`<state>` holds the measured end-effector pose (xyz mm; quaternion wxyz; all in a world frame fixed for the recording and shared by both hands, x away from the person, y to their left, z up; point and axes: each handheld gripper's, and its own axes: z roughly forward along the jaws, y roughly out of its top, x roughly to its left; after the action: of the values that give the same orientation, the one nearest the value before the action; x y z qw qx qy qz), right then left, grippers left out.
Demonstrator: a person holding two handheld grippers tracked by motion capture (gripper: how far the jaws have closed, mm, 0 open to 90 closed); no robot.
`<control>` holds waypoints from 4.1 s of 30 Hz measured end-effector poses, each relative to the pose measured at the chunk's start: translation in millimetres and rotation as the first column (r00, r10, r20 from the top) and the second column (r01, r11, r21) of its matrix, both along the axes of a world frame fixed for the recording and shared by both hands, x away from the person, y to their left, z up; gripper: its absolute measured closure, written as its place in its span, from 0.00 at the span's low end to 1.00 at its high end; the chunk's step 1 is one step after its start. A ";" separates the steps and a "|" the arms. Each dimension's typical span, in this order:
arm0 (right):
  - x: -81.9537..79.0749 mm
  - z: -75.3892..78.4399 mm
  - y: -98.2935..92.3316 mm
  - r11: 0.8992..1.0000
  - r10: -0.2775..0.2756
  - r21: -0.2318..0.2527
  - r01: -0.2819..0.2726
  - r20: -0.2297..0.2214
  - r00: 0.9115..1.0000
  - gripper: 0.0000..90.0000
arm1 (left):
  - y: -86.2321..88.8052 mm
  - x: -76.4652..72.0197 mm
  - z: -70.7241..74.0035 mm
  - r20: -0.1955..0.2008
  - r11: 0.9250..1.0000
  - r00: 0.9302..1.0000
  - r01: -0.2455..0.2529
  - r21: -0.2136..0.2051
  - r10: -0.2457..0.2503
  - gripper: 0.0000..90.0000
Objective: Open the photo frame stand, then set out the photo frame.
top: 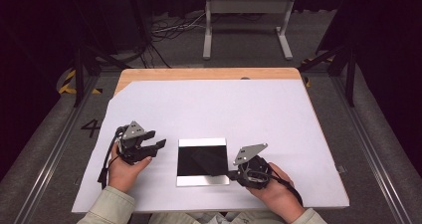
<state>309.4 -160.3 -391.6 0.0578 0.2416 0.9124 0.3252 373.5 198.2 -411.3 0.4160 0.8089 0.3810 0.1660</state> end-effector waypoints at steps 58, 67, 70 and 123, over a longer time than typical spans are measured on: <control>11.3 48.3 -13.0 0.986 -0.128 0.098 0.132 -0.051 0.990 0.71 | 1.7 0.9 0.4 -0.003 1.000 1.000 -0.003 -0.002 0.003 0.51; 18.0 57.1 -15.5 0.980 -0.167 0.090 0.175 -0.097 0.981 0.67 | 0.9 1.7 0.3 -0.002 1.000 1.000 -0.003 -0.001 0.003 0.51; 20.6 59.7 -16.1 0.979 -0.174 0.086 0.184 -0.113 0.978 0.66 | 0.8 1.8 0.5 -0.002 1.000 1.000 -0.003 -0.002 0.003 0.51; 82.3 19.5 7.8 0.954 -0.179 0.123 0.273 -0.497 0.849 0.54 | 5.1 -1.8 -0.5 -0.004 1.000 1.000 -0.013 -0.001 0.013 0.51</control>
<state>391.7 -152.5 -372.0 -0.1553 0.4252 0.8280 0.3310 371.7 203.3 -411.9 0.4145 0.8066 0.3869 0.1669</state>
